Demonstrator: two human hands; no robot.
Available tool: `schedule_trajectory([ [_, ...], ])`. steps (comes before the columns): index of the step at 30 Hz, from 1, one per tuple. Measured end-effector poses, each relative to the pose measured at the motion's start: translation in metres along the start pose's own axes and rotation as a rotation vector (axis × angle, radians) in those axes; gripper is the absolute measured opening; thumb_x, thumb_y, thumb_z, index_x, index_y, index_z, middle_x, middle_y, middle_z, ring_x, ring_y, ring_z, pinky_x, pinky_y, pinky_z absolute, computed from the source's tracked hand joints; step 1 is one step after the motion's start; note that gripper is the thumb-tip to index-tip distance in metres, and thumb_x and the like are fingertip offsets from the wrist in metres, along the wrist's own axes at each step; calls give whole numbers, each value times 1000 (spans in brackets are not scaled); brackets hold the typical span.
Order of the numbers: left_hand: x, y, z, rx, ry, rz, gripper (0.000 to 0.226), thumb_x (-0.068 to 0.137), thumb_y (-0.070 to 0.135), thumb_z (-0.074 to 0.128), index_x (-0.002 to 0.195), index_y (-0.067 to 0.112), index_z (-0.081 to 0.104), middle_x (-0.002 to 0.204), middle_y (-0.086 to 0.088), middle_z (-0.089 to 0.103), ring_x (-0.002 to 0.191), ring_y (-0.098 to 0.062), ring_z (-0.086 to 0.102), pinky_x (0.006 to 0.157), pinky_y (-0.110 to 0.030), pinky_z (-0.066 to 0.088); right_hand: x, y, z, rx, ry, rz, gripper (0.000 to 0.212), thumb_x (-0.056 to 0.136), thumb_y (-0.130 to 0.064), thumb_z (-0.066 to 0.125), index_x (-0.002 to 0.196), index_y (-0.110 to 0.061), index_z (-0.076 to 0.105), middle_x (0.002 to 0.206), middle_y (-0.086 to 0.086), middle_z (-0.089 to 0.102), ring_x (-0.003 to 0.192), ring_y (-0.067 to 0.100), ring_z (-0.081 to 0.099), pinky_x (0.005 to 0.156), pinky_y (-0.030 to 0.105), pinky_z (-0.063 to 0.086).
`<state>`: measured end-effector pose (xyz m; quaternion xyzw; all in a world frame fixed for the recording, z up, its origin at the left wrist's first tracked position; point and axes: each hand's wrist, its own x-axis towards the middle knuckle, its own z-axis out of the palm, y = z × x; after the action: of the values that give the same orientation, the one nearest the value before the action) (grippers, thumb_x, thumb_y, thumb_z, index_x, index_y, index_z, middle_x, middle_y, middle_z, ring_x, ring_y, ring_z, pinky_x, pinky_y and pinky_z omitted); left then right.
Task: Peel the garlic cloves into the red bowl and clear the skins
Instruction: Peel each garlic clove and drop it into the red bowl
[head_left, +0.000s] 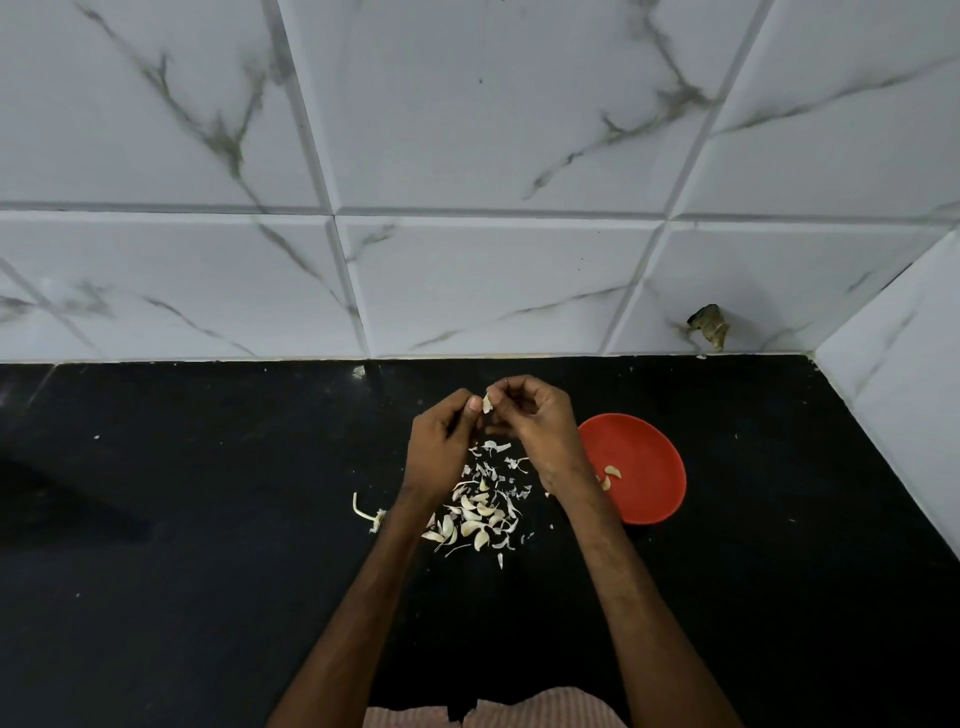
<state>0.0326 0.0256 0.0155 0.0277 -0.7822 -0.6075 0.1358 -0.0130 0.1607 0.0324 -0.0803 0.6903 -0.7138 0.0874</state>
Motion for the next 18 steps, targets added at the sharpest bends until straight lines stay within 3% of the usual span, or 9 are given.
schedule_trajectory([
  [2,-1,0,3,40,16,-35,31,106,23,51,81,10,62,63,3,54,59,-9,47,57,-32,40,0,-1,1,5,-33,22,7,93,-6,69,91,-12,71,76,-2,69,71,9,66,71,35,63],
  [5,-2,5,7,-139,28,-92,33,106,17,49,77,10,63,63,9,54,60,-4,47,59,-20,38,-1,-3,5,-132,6,-91,19,91,2,69,83,-16,67,80,-6,70,78,12,71,74,33,62],
  [8,1,8,7,-351,6,-170,35,107,16,46,85,-3,65,69,-10,51,65,-16,42,60,-24,34,-2,-7,6,-345,11,-349,17,87,8,69,86,-8,66,85,-5,67,82,12,68,76,26,58],
  [11,4,12,4,-366,-15,-210,36,107,16,44,83,1,66,62,0,44,59,-6,37,55,-18,33,-4,-2,6,-364,79,-408,16,87,8,69,88,-8,66,87,-7,67,84,11,68,74,23,57],
  [13,4,13,5,-348,-10,-226,36,107,15,44,85,-3,66,64,0,50,60,-3,42,58,-16,37,-6,1,8,-421,123,-470,15,88,7,68,88,-8,66,87,-6,67,84,10,67,74,23,58],
  [16,2,15,7,-417,54,-308,34,105,11,46,79,-4,63,69,-9,54,69,-11,50,68,-26,43,-6,9,8,-574,38,-654,6,92,1,63,87,0,66,90,6,65,83,7,63,76,16,53],
  [18,1,12,7,-342,81,-273,35,105,11,46,77,-2,63,72,-16,57,72,-19,52,70,-34,45,-8,9,14,-527,80,-559,6,92,0,63,87,0,67,90,6,67,82,8,66,74,20,57],
])
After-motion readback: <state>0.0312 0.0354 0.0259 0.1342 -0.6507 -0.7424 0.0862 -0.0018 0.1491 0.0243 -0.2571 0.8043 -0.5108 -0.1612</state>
